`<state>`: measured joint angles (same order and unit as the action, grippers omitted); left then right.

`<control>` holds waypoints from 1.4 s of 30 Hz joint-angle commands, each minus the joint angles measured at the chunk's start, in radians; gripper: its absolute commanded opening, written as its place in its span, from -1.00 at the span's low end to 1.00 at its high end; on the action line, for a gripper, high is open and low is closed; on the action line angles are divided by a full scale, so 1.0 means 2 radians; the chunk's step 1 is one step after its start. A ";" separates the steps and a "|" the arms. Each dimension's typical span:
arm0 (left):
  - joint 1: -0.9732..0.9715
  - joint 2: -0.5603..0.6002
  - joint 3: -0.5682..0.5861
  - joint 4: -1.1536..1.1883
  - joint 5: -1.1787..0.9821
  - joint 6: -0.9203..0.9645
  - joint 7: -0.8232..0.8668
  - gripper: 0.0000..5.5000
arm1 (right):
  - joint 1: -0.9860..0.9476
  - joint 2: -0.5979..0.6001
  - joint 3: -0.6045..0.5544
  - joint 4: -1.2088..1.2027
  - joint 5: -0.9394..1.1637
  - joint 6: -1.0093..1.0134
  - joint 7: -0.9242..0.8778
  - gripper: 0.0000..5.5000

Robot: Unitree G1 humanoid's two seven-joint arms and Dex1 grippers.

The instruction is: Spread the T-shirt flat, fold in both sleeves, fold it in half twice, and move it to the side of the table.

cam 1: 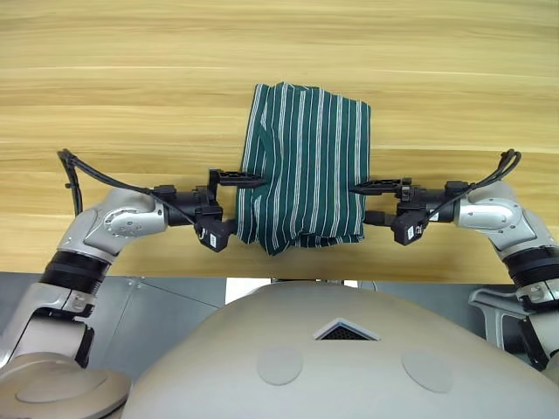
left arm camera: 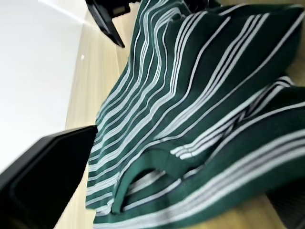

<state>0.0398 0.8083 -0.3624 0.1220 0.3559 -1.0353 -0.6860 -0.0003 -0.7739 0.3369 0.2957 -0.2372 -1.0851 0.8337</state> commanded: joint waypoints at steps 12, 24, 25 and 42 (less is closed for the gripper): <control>-0.006 0.003 -0.130 0.119 0.128 -0.003 -0.014 0.14 | -0.012 -0.005 0.037 0.011 -0.026 0.002 -0.017 -0.62; 0.032 0.027 -0.170 0.129 -0.117 0.060 -0.099 -0.59 | -0.042 -0.009 0.076 0.038 0.077 -0.008 0.006 -0.99; 0.040 0.037 -0.173 0.093 -0.191 0.094 -0.125 -0.62 | -0.041 -0.012 0.089 0.031 0.132 0.014 0.036 -0.99; 0.091 0.059 0.041 -0.138 -0.639 0.542 -0.180 -1.00 | -0.061 0.000 0.040 -0.009 0.487 0.515 0.375 -0.99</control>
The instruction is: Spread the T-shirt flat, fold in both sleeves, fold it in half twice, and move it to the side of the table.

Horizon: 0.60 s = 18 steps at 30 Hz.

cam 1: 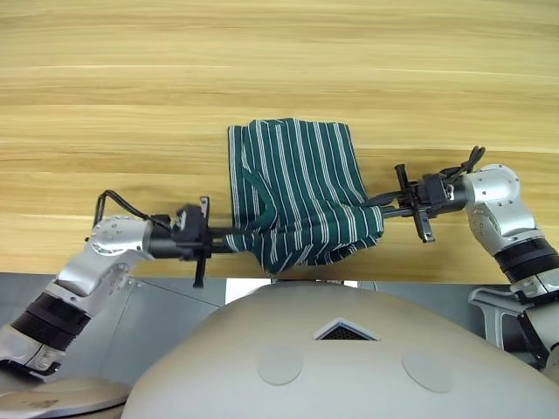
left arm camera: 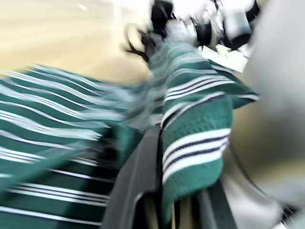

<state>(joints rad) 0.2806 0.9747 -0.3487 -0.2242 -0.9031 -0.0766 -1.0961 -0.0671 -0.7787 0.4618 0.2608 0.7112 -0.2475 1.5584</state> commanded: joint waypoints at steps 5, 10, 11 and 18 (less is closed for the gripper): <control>-0.068 -0.094 0.042 0.115 0.025 0.188 0.090 -1.00 | -0.077 0.045 -0.049 0.068 -0.006 0.231 -0.014 -0.99; -0.092 -0.143 0.055 0.149 0.066 0.233 0.113 -1.00 | -0.125 0.081 -0.078 0.134 -0.039 0.281 -0.020 -0.99; -0.104 -0.153 0.064 0.153 0.067 0.241 0.118 -1.00 | -0.133 0.087 -0.081 0.145 -0.046 0.285 -0.018 -0.99; -0.158 -0.178 0.128 0.104 0.047 0.309 0.128 -1.00 | -0.151 0.119 -0.111 0.184 -0.084 0.287 -0.008 -0.99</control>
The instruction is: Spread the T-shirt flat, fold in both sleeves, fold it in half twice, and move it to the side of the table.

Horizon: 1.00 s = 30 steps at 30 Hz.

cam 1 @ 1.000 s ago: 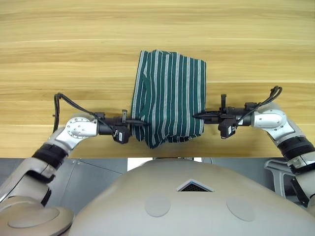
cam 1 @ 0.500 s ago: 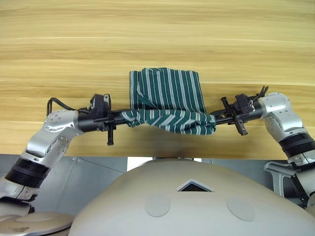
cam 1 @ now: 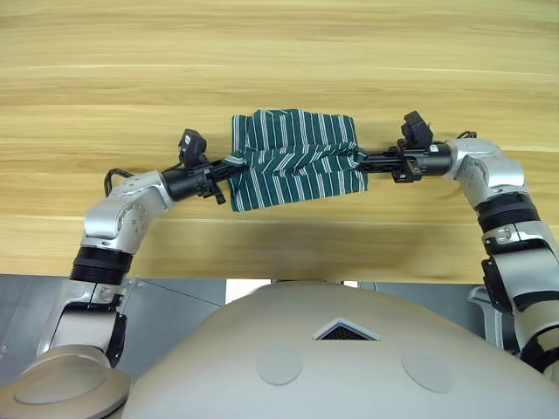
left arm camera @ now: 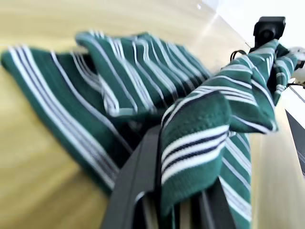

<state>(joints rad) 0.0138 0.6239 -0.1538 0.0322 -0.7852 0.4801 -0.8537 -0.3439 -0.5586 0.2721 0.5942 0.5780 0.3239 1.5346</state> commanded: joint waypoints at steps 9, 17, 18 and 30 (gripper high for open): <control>-0.061 -0.011 0.056 -0.020 0.012 0.071 -0.007 -1.00 | -0.040 0.038 -0.060 0.054 -0.043 0.005 -0.005 -0.99; -0.106 -0.041 0.062 0.043 0.055 0.060 -0.021 -1.00 | -0.078 0.046 -0.099 0.100 -0.050 0.012 -0.003 -0.99; -0.114 -0.045 0.061 0.054 0.061 0.057 -0.023 -1.00 | -0.081 0.048 -0.101 0.107 -0.056 0.009 -0.007 -0.99; -0.172 -0.079 0.068 0.160 0.118 0.002 -0.033 -1.00 | -0.147 0.097 -0.134 0.198 -0.107 0.009 -0.136 -0.99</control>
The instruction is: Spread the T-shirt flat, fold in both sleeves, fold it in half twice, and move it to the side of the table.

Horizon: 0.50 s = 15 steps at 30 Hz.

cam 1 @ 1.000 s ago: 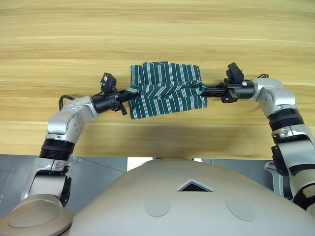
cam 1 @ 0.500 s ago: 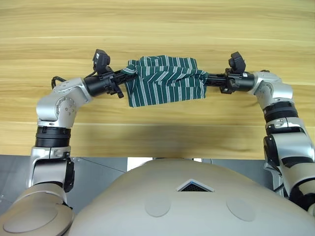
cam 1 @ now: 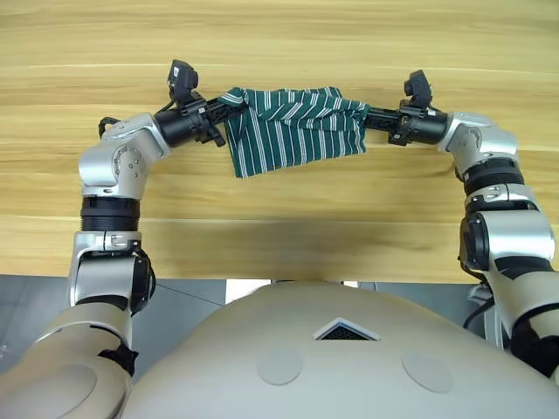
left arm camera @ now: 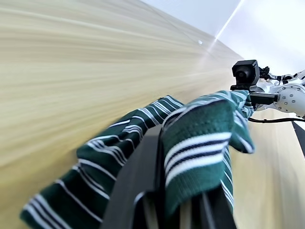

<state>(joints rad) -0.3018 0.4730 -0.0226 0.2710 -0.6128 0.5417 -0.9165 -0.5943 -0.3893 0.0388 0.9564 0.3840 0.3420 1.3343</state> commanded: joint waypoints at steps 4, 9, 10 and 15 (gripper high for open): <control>-0.021 -0.012 -0.014 0.106 0.085 -0.083 -0.007 -1.00 | -0.028 0.018 -0.031 0.038 -0.018 -0.007 -0.067 -0.74; -0.025 -0.018 -0.010 0.146 0.118 -0.131 -0.015 -0.70 | -0.031 0.022 -0.041 0.052 -0.031 -0.010 -0.073 -0.44; -0.026 -0.017 -0.008 0.148 0.120 -0.136 -0.019 -0.65 | -0.031 0.022 -0.043 0.053 -0.032 -0.010 -0.073 -0.38; -0.029 -0.017 0.014 0.145 0.112 -0.146 -0.035 -0.34 | -0.030 0.026 -0.053 0.058 -0.038 -0.016 -0.077 -0.05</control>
<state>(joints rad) -0.3372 0.4354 -0.0218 0.5640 -0.3835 0.2559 -0.9724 -0.6324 -0.3432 -0.0550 1.0581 0.3162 0.3205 1.1918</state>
